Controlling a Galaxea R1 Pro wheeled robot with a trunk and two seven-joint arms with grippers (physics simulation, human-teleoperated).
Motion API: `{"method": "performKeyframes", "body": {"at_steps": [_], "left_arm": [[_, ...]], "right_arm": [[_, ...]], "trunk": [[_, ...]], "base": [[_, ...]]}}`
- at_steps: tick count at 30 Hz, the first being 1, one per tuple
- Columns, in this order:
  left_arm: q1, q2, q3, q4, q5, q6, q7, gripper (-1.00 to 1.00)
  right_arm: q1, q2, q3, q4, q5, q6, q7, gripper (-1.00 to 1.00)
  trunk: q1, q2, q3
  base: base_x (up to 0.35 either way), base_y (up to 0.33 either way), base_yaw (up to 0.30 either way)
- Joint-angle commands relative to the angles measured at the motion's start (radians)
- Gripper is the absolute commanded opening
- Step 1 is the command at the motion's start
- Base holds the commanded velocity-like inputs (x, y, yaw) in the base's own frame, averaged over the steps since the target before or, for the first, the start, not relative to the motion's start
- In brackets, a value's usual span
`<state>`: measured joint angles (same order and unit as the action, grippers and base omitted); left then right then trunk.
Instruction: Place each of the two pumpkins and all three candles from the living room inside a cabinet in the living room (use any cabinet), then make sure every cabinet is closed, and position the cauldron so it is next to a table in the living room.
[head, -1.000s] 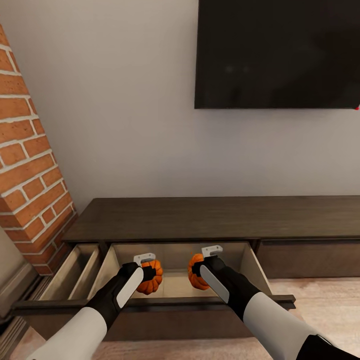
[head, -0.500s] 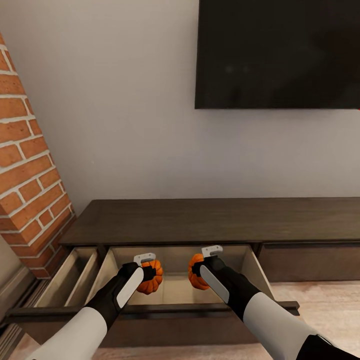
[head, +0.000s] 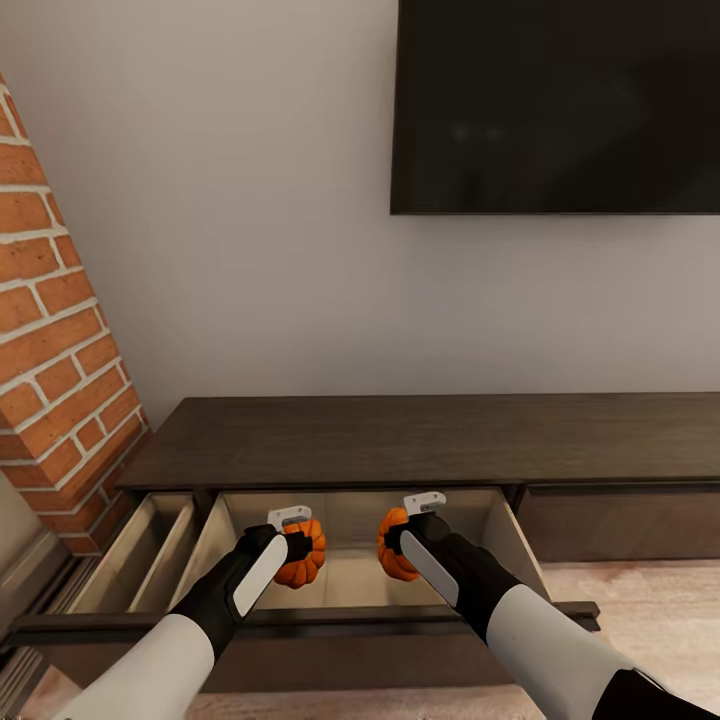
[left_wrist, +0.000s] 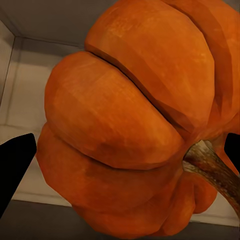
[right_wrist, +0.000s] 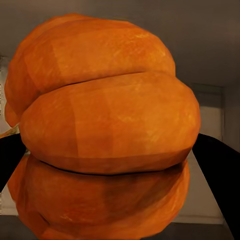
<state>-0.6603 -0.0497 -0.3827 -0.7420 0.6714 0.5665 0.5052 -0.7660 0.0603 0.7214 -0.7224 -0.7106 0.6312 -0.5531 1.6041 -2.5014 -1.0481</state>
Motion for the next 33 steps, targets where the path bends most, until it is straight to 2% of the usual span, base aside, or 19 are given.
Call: {"method": "performKeyframes", "body": {"at_steps": [1,11,15,19,26,33], "left_arm": [[-0.001,0.001,-0.004,-0.002,0.008,0.001,0.012,-1.0],[-0.001,0.001,-0.004,-0.001,0.008,-0.002,0.012,-1.0],[-0.001,0.001,-0.004,-0.001,0.006,-0.002,0.012,-1.0],[-0.001,0.001,-0.003,-0.002,0.006,-0.004,0.012,-1.0],[-0.001,0.001,-0.005,-0.009,0.005,-0.039,0.012,-1.0],[-0.001,0.002,-0.062,-0.01,0.005,-0.102,0.012,-1.0]], "right_arm": [[-0.001,-0.001,0.004,-0.001,-0.008,0.0,-0.01,-1.0],[-0.001,-0.001,0.004,0.0,-0.007,0.001,-0.01,-1.0],[-0.002,-0.001,0.004,0.0,-0.008,0.001,-0.01,-1.0],[-0.001,-0.001,0.004,0.0,-0.007,0.001,-0.01,-1.0],[-0.002,-0.001,0.005,0.0,-0.007,0.0,-0.01,-1.0],[-0.002,-0.001,0.004,0.0,-0.007,-0.001,-0.01,-1.0]], "trunk": [[0.0,-0.001,-0.005],[0.004,-0.003,-0.036],[0.004,-0.003,-0.036],[0.006,-0.004,-0.051],[0.006,-0.004,-0.051],[0.006,-0.004,-0.055]], "base": [[0.0,0.0,0.0],[0.0,0.0,0.0],[0.0,0.0,0.0],[0.0,0.0,0.0],[0.0,0.0,0.0],[0.0,0.0,0.0]]}}
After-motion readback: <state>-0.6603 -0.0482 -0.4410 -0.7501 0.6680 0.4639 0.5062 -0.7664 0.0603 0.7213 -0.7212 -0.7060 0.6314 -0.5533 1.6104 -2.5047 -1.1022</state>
